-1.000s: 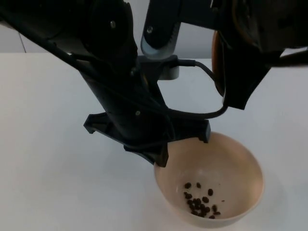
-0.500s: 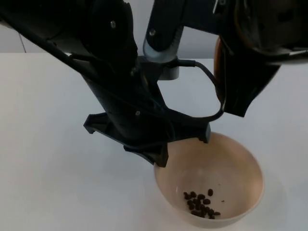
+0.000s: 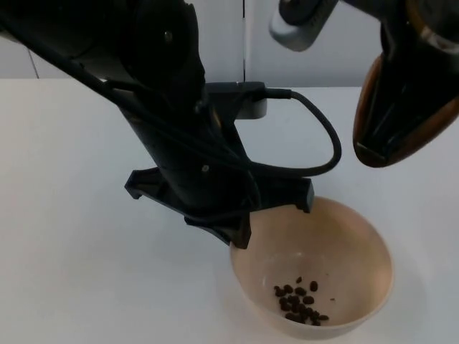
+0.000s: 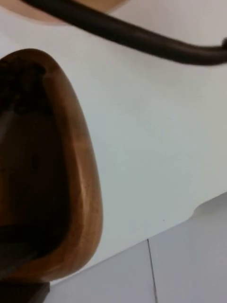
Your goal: Pick up the bowl with the left hand and pour the coffee beans from the cup into the bowl with the right hand.
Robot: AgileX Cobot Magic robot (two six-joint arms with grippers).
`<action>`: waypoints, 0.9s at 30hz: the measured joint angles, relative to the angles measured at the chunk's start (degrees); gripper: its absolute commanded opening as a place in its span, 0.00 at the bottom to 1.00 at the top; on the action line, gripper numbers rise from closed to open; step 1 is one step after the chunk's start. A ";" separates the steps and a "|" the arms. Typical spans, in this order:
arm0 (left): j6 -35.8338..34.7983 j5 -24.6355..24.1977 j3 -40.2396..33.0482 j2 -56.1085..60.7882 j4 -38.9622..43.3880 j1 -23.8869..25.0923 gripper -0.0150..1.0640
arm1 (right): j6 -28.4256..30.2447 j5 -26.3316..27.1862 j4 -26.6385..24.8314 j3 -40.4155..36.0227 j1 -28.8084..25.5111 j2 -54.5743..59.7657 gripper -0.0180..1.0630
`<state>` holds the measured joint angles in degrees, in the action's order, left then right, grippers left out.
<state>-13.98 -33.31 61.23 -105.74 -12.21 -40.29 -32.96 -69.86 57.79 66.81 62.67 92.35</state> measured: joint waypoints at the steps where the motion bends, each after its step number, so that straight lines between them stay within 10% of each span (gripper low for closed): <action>1: 0.00 0.00 0.00 0.00 0.00 0.00 0.01 | 0.00 0.00 0.00 0.00 0.00 0.00 0.02; 17: 0.00 0.00 0.00 0.00 0.00 0.00 0.01 | 0.75 0.13 -7.81 0.00 -0.44 -0.47 0.02; 27: 0.00 -0.11 0.00 0.00 -0.21 0.00 0.01 | 4.21 9.70 -21.36 0.00 -9.13 -2.29 0.02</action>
<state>-13.98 -33.42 61.23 -105.74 -12.42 -40.29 -28.76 -60.16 36.43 66.81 53.54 90.07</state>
